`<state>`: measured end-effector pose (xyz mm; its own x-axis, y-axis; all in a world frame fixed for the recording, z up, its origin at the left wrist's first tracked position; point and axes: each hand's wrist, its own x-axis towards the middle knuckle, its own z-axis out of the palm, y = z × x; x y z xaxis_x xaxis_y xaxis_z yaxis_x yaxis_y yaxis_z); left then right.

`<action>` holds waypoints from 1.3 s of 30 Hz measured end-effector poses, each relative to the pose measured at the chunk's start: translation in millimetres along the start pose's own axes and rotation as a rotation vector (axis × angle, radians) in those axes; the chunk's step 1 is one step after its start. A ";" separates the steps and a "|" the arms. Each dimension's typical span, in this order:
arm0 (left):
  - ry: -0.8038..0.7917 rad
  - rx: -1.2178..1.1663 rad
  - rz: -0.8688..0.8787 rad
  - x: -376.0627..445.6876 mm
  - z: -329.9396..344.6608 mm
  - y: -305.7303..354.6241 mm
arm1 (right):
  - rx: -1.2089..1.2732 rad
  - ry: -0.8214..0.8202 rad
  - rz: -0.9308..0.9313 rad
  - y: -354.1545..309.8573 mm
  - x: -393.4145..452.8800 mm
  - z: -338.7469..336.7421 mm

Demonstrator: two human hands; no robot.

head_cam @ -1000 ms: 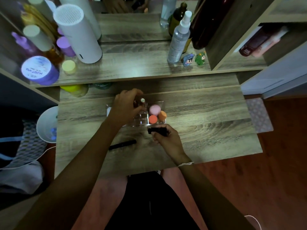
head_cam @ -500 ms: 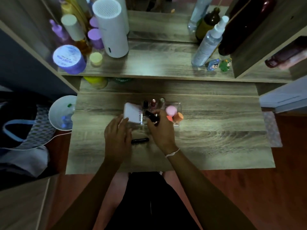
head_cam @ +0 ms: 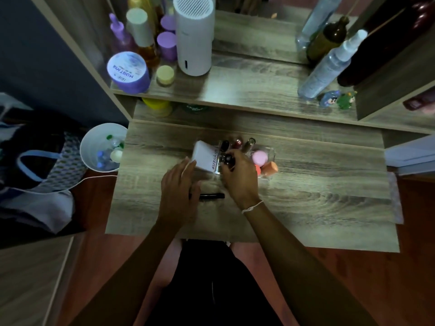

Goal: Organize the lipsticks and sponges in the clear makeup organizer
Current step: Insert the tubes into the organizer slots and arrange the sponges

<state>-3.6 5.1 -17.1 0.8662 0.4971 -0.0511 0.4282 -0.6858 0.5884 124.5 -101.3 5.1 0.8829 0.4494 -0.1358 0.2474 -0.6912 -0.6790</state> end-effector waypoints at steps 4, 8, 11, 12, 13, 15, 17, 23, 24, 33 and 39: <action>-0.006 -0.029 -0.007 -4.1 -5.8 -4.8 | 0.000 0.004 0.025 -1.4 2.4 2.5; -0.004 -0.044 -0.027 -7.1 -9.7 -9.7 | 0.003 0.002 0.046 -0.9 4.1 4.1; -0.002 -0.050 -0.043 -7.7 -11.3 -13.7 | 0.005 0.007 0.060 -0.2 3.9 5.2; -0.005 -0.054 -0.048 -7.8 -11.8 -14.7 | 0.004 0.014 0.064 -0.2 3.7 5.4; -0.006 -0.057 -0.051 -7.9 -12.0 -15.5 | 0.003 0.020 0.065 -0.1 3.6 5.5; -0.001 -0.062 -0.051 -7.9 -11.8 -16.8 | 0.005 0.029 0.063 -0.8 3.0 4.4; 0.000 -0.065 -0.055 -7.5 -11.4 -17.4 | 0.022 0.044 0.069 -1.5 0.9 2.4; 0.011 -0.085 -0.071 -5.8 -14.1 -20.7 | 0.042 0.149 -0.061 6.7 -29.9 -0.8; 0.020 -0.091 -0.068 -6.1 -14.8 -22.0 | 0.013 0.099 -0.114 11.2 -36.9 1.8; 0.073 -0.115 -0.072 -6.1 -15.3 -44.0 | -0.348 -0.221 -0.375 32.1 -55.2 26.1; 0.055 -0.099 -0.048 -4.5 -7.7 -50.0 | -0.347 -0.079 -0.339 51.8 -66.5 21.2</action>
<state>-30.9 41.2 -40.1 0.8286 0.5585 -0.0385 0.4392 -0.6060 0.6632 70.1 -154.9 -36.4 0.7000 0.7140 -0.0122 0.6460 -0.6404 -0.4153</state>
